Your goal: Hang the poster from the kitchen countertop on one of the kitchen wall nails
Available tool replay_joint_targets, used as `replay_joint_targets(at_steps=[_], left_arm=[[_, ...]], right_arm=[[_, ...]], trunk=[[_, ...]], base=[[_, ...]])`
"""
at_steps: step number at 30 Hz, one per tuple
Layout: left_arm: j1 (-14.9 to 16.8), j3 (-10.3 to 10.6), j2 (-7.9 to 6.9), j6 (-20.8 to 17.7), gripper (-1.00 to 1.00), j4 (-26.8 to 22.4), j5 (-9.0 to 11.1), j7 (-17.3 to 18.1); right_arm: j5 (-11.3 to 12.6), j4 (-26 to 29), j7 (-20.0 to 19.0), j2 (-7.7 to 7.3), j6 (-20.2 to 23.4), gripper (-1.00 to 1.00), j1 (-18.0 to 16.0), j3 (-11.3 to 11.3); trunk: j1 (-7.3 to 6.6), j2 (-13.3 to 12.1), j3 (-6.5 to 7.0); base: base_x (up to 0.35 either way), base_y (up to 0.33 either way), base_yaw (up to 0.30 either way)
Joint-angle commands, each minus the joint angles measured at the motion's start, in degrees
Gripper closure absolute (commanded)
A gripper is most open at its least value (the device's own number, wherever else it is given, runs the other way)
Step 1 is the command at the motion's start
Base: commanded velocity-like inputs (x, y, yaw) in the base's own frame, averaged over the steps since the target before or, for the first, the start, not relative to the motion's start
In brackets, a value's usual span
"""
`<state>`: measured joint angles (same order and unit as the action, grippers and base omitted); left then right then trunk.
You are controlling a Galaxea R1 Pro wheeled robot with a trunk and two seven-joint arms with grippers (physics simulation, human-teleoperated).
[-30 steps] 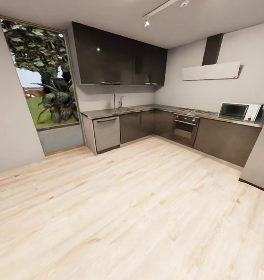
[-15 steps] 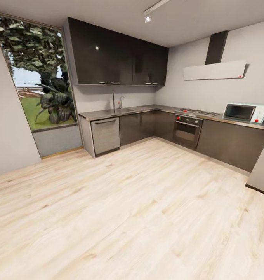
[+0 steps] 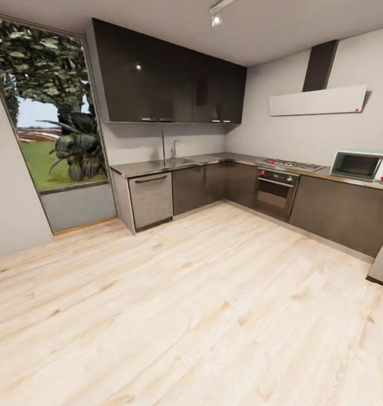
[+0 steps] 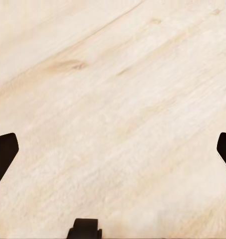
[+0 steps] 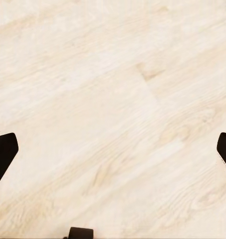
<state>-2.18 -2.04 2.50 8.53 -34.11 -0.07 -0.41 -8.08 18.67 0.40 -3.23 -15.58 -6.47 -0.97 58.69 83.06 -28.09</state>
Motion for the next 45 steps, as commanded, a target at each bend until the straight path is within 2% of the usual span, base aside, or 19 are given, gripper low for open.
replay_joint_targets(at_steps=[1, 34, 45], left_arm=[[-0.02, -0.15, 0.05, 0.08, -1.0, -0.07, -0.01, -0.03], [-0.02, -0.15, 0.05, 0.08, -1.0, -0.07, -0.01, -0.02], [-0.02, -0.15, 0.05, 0.08, -1.0, -0.05, -0.01, -0.01]], right_arm=[[-0.27, -0.04, 0.04, -0.02, -0.15, -1.0, -0.04, -0.09], [-0.32, -0.04, 0.04, -0.02, -0.15, -1.0, -0.04, -0.08], [-0.36, -0.04, 0.04, -0.02, -0.15, -1.0, -0.04, -0.09]], trunk=[[0.04, 0.02, -0.05], [0.04, 0.02, -0.05], [0.04, 0.02, -0.05]], base=[[0.335, 0.0, 0.0], [0.335, 0.0, 0.0], [0.335, 0.0, 0.079]])
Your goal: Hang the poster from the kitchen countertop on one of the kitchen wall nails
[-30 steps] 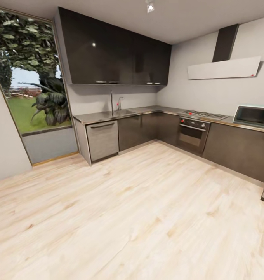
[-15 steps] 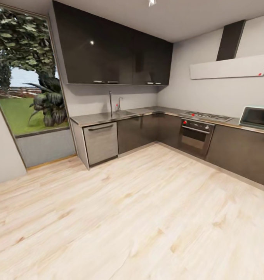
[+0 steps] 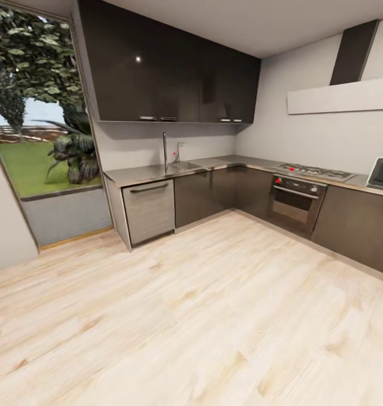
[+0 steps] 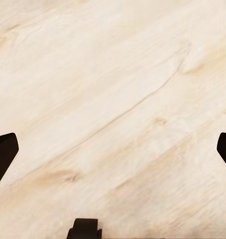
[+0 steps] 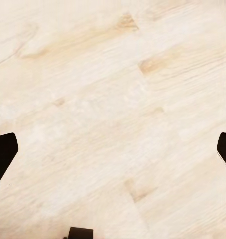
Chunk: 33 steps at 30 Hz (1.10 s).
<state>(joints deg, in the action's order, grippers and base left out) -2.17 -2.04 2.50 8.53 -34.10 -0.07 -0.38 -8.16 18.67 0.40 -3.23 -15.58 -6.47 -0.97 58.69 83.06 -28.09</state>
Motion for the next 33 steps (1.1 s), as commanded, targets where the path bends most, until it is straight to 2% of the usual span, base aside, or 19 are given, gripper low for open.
replay_joint_targets(at_steps=[1, 23, 33], left_arm=[[-0.02, -0.15, 0.05, 0.08, -1.0, -0.08, -0.01, -0.03], [-0.02, -0.15, 0.05, 0.08, -1.0, -0.09, -0.01, -0.06], [-0.02, -0.15, 0.05, 0.08, -1.0, -0.08, -0.01, -0.03]], right_arm=[[-0.28, -0.04, 0.04, -0.02, -0.15, -1.0, -0.04, -0.09], [-0.36, -0.04, 0.04, -0.02, -0.15, -1.0, -0.04, -0.2], [-0.36, -0.04, 0.04, -0.02, -0.15, -1.0, -0.04, -0.26]], trunk=[[0.04, 0.02, -0.05], [0.04, 0.02, -0.05], [0.04, 0.02, -0.05]], base=[[0.335, 0.0, 0.031], [0.335, 0.0, 0.004], [0.323, -0.089, 0.0]])
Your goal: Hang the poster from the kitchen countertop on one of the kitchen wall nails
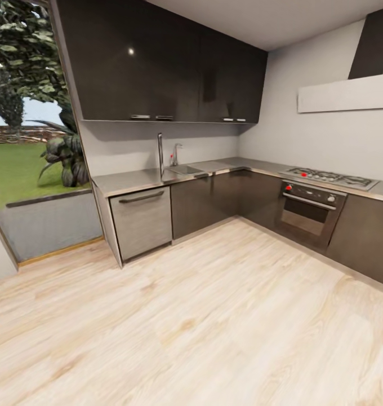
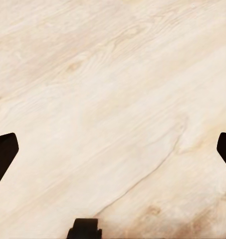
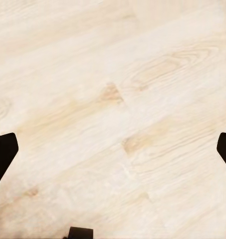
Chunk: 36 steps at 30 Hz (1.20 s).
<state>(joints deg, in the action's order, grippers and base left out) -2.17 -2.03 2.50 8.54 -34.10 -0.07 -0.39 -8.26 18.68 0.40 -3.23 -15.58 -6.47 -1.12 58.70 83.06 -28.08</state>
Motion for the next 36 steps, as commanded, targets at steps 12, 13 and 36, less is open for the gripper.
replay_joint_targets(at_steps=[12, 13, 36], left_arm=[[-0.02, -0.17, 0.05, 0.08, -1.0, -0.09, -0.01, -0.04], [-0.02, -0.17, 0.05, 0.08, -1.0, -0.07, -0.01, -0.02], [-0.01, -0.17, 0.05, 0.08, -1.0, -0.09, -0.01, -0.05]], right_arm=[[-0.27, -0.05, 0.04, -0.02, -0.15, -1.0, -0.04, -0.11], [-0.27, -0.05, 0.04, -0.02, -0.15, -1.0, -0.04, -0.11], [-0.27, -0.05, 0.04, 0.0, -0.15, -1.0, -0.04, -0.11]], trunk=[[0.03, 0.02, -0.05], [0.03, 0.02, -0.05], [0.03, 0.02, -0.05]], base=[[0.282, -0.169, 0.0], [0.264, -0.19, 0.0], [0.257, -0.196, 0.071]])
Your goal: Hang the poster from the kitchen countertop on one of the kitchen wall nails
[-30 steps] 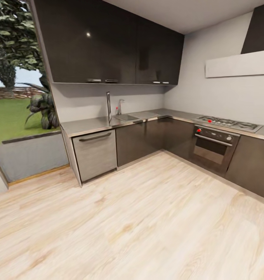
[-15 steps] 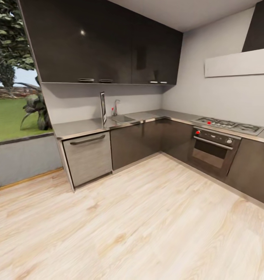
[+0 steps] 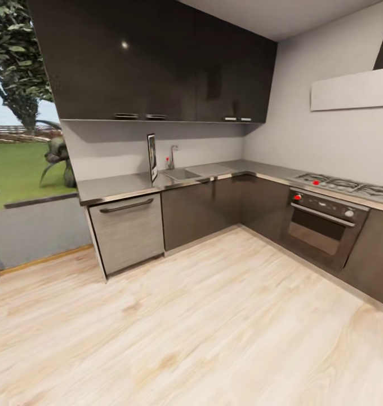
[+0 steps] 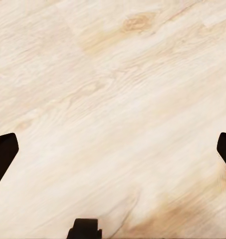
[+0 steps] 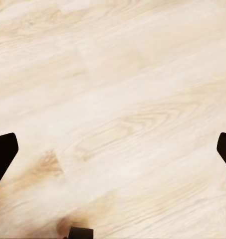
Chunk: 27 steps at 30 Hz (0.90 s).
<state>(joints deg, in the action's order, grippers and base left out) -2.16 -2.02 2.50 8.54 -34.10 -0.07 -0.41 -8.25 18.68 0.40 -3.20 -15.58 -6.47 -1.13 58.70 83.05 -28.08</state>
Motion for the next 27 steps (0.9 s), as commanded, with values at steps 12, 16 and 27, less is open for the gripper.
replay_joint_targets(at_steps=[12, 16, 27], left_arm=[[-0.04, -0.18, 0.05, 0.07, -1.0, -0.08, -0.01, -0.03], [-0.04, -0.18, 0.05, 0.07, -1.0, -0.08, -0.01, -0.03], [-0.04, -0.18, 0.05, 0.07, -1.0, -0.08, -0.01, -0.03]], right_arm=[[-0.28, -0.05, 0.04, -0.02, -0.15, -1.0, -0.04, -0.1], [-0.28, -0.05, 0.04, -0.04, -0.15, -1.0, -0.04, -0.1], [-0.28, -0.05, 0.04, -0.02, -0.15, -1.0, -0.04, -0.1]], trunk=[[0.03, 0.02, -0.05], [0.03, 0.02, -0.05], [0.03, 0.02, -0.05]], base=[[0.252, -0.2, 0.257], [0.252, -0.2, 0.112], [0.252, -0.2, 0.075]])
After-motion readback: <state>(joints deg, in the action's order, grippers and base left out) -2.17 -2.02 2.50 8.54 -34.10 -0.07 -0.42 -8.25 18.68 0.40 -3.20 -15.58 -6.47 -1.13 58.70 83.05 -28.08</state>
